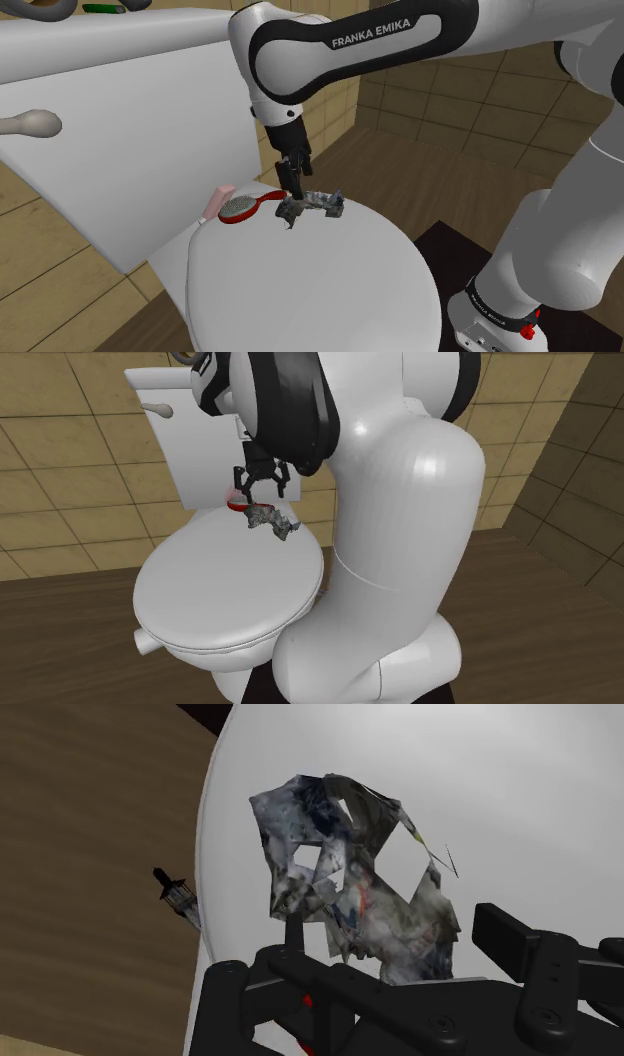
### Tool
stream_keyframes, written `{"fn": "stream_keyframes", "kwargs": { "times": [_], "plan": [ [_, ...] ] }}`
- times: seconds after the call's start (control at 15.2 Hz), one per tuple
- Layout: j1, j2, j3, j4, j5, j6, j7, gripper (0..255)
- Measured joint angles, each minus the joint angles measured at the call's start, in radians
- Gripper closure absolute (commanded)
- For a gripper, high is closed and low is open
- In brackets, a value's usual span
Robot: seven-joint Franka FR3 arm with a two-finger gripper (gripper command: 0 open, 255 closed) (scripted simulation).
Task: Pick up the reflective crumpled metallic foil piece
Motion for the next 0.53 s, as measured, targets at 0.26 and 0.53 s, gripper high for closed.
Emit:
{"fn": "stream_keyframes", "kwargs": {
  "times": [0.26,0.53],
  "plan": [
    [0.025,0.065,0.025,0.032,-0.017,0.024,-0.009,0],
    [0.028,0.081,0.027,-0.004,-0.022,0.073,-0.008,0]
  ]
}}
